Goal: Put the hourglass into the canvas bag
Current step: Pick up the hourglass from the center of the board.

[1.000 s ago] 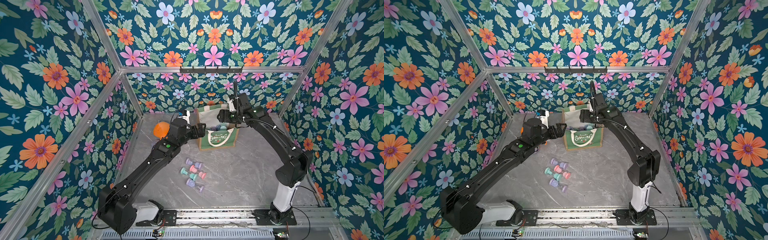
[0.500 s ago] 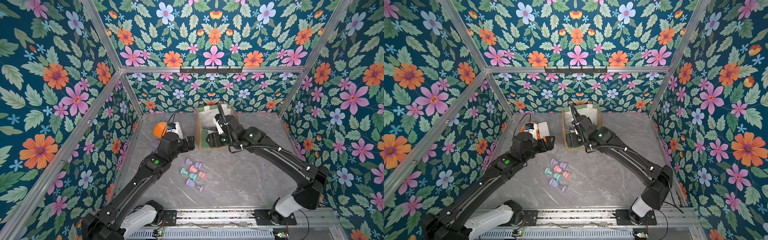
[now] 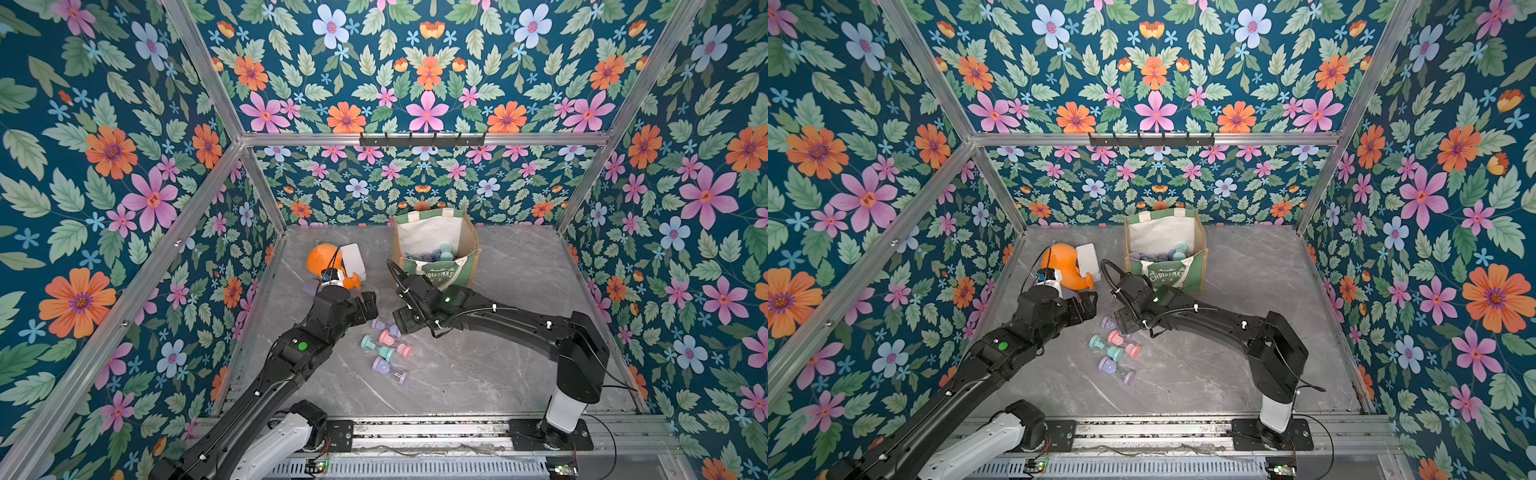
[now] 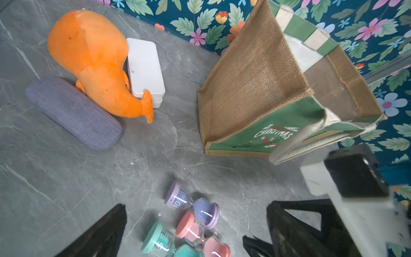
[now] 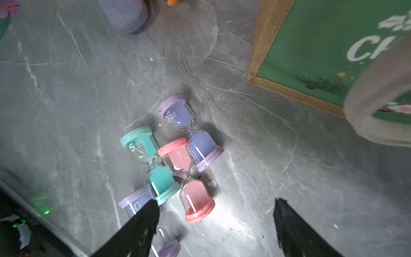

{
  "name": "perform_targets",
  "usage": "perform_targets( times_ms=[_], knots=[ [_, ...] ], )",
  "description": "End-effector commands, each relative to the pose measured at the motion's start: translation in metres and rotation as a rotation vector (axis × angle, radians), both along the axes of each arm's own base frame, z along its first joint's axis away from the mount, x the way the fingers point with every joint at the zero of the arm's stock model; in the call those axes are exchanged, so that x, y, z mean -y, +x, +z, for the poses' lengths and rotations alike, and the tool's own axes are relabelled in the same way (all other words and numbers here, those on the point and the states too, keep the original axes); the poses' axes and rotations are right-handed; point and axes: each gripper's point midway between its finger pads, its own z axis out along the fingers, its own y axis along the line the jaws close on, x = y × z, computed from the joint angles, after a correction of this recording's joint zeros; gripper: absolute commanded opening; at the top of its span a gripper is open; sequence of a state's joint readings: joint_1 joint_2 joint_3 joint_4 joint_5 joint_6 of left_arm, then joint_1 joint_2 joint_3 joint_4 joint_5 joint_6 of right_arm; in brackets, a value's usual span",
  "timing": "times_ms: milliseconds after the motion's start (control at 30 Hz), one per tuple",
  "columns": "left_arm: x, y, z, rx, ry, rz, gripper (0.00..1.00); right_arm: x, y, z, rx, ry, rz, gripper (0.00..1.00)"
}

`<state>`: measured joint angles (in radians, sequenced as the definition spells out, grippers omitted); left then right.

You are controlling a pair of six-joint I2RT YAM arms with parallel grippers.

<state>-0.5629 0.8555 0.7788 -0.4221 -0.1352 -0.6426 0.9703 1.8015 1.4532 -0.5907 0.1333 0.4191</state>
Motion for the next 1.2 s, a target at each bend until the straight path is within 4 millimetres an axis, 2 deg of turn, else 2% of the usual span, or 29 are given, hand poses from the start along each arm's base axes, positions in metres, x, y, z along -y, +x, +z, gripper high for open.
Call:
perform_targets(
  times_ms=[0,67,333,1167],
  knots=[
    [-0.006,-0.001,-0.004,-0.008,-0.015,0.042,1.0,-0.011,0.005,-0.017,-0.002,0.0,0.014,0.82],
    [-0.005,-0.003,-0.006,-0.008,-0.03,0.037,1.0,-0.012,0.005,-0.031,-0.021,-0.031,0.017,0.81],
    [-0.01,-0.006,-0.015,-0.02,-0.029,0.059,1.0,-0.017,0.011,-0.063,-0.063,-0.094,0.026,0.76],
    [-0.008,-0.003,-0.012,-0.014,-0.028,0.054,1.0,-0.029,0.025,-0.111,-0.108,-0.15,0.063,0.65]
  ],
)
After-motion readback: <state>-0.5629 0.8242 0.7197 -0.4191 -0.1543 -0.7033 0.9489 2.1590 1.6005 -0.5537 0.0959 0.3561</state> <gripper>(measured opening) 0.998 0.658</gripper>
